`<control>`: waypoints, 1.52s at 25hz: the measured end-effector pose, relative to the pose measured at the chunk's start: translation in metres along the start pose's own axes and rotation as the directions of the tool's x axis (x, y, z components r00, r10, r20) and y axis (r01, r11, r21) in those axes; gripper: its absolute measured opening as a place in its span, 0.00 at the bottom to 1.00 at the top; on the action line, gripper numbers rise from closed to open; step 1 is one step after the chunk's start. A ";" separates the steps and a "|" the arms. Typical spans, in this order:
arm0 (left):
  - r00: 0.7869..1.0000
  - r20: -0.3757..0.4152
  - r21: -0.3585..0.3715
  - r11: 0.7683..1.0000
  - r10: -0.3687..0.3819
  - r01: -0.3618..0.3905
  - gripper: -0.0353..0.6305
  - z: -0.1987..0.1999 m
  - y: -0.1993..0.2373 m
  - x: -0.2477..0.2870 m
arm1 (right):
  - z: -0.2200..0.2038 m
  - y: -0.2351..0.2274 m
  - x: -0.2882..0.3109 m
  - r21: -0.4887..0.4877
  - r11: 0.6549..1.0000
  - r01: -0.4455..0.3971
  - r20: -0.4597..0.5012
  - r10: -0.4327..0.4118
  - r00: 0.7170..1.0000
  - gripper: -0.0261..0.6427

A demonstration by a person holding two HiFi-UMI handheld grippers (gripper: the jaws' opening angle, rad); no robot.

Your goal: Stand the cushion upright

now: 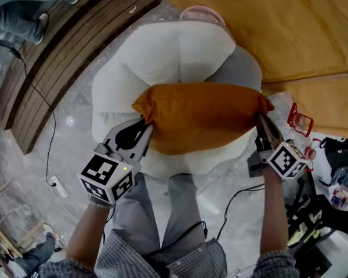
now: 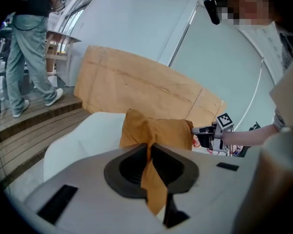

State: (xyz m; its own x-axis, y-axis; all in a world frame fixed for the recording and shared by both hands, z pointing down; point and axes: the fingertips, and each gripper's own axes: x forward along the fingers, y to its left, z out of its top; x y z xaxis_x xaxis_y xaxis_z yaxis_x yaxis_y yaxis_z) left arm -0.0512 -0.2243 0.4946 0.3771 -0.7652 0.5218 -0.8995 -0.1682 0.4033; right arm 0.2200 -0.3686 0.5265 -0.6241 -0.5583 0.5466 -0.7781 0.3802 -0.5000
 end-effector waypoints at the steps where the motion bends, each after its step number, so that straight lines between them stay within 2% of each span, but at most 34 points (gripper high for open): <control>1: 1.000 -0.004 -0.011 1.000 0.007 -0.007 0.12 -0.003 0.004 0.000 | 0.005 0.003 0.006 -0.023 1.000 -0.003 -0.008 0.002 1.000 0.09; 6: 0.996 -0.020 -0.062 0.994 0.086 -0.087 0.12 -0.018 0.050 -0.004 | 0.012 0.031 0.061 -0.136 0.990 -0.025 -0.064 0.017 0.998 0.09; 11: 0.988 -0.020 -0.109 0.982 0.155 -0.156 0.12 -0.023 0.106 -0.002 | 0.020 0.065 0.123 -0.186 0.980 -0.064 -0.063 0.053 0.997 0.09; 14: 0.981 -0.023 -0.106 0.976 0.191 -0.193 0.12 -0.020 0.134 -0.002 | 0.029 0.088 0.157 -0.226 0.970 -0.086 -0.067 0.072 0.995 0.09; 18: 0.972 -0.047 -0.075 0.970 0.229 -0.232 0.12 -0.023 0.159 -0.008 | 0.031 0.114 0.199 -0.316 0.943 -0.109 -0.096 0.083 0.992 0.09; 22: 0.969 -0.022 -0.153 0.957 0.246 -0.247 0.12 -0.028 0.188 -0.004 | 0.029 0.122 0.232 -0.406 0.910 -0.081 -0.101 0.043 0.994 0.09; 25: 0.969 0.000 -0.204 0.949 0.247 -0.242 0.12 -0.028 0.204 0.001 | 0.027 0.123 0.248 -0.413 0.910 -0.026 -0.055 0.004 0.998 0.10; 28: 0.966 0.001 -0.143 0.956 0.260 -0.257 0.12 -0.025 0.207 0.006 | 0.029 0.122 0.256 -0.405 0.914 0.023 0.004 -0.023 1.000 0.10; 30: 0.963 0.001 -0.090 0.959 0.270 -0.269 0.13 -0.024 0.206 0.006 | 0.031 0.121 0.255 -0.427 0.902 0.064 0.039 -0.052 0.998 0.11; 32: 0.962 0.007 -0.089 0.959 0.272 -0.271 0.14 -0.025 0.206 0.003 | 0.034 0.120 0.252 -0.443 0.892 0.093 0.062 -0.073 0.995 0.14; 35: 0.963 0.016 -0.135 0.955 0.269 -0.265 0.16 -0.026 0.205 -0.006 | 0.038 0.117 0.243 -0.396 0.913 0.100 0.077 -0.075 0.994 0.20; 38: 0.963 0.009 -0.110 0.958 0.268 -0.266 0.16 -0.029 0.195 -0.018 | 0.038 0.111 0.223 -0.341 0.935 0.097 0.086 -0.072 0.994 0.21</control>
State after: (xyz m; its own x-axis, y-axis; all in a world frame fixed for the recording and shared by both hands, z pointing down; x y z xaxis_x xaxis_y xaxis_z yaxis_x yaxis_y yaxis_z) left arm -0.2272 -0.2252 0.5851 0.1198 -0.7879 0.6041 -0.9373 0.1108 0.3304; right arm -0.0030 -0.4787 0.5668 -0.5583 -0.6452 0.5217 -0.8123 0.5529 -0.1855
